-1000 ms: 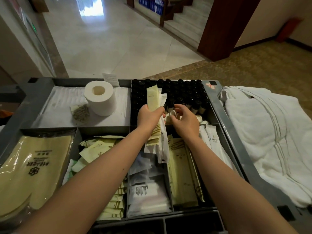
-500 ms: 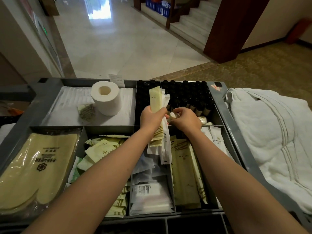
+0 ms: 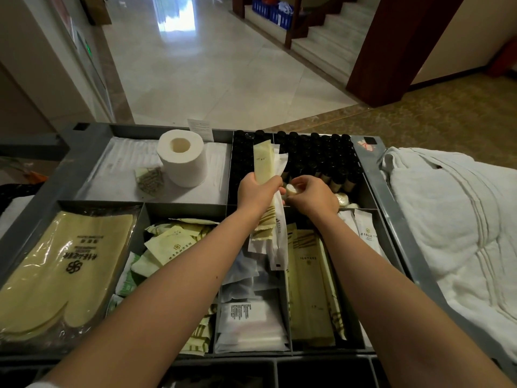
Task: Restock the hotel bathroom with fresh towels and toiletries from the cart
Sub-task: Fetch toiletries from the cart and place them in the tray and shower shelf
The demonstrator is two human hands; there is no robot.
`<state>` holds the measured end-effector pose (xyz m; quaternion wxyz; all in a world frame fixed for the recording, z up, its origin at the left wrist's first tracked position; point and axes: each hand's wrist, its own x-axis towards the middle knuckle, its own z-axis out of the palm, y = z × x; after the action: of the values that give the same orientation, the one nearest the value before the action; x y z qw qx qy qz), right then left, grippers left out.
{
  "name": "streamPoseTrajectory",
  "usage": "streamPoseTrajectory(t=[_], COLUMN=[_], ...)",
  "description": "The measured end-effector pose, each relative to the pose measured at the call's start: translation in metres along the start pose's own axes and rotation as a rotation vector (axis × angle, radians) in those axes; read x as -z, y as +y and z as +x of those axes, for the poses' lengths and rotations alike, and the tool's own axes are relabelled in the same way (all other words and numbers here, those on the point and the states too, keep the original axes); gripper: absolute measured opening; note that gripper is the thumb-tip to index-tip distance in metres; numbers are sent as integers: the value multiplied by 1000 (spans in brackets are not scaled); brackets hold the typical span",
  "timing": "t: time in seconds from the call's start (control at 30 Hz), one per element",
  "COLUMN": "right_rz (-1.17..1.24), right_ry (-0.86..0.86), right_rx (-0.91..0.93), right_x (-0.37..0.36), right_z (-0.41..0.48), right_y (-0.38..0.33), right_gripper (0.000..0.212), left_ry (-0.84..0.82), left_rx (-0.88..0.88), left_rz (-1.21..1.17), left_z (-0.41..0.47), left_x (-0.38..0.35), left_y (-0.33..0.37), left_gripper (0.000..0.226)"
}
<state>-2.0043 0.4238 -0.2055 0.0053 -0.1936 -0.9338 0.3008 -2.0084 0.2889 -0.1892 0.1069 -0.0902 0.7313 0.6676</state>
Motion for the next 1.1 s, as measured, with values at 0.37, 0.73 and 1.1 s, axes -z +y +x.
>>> streamPoseTrajectory(t=[0.37,0.73,1.1], right_rz=[200,346,802], right_ry=[246,546,830], right_rx=[1,-162,-488], right_x=[2,4,1], right_z=[-23,-138,-309], right_y=[-2,-32,-19], right_gripper=[46,46,53], left_ry=[-108,-535,-1016], left_rx=[29,44,154], left_rz=[-55,-81,106], left_z=[3,-45,-166], left_x=[8,16,11], left_y=[0,-9,-46], left_gripper=[36,41,65])
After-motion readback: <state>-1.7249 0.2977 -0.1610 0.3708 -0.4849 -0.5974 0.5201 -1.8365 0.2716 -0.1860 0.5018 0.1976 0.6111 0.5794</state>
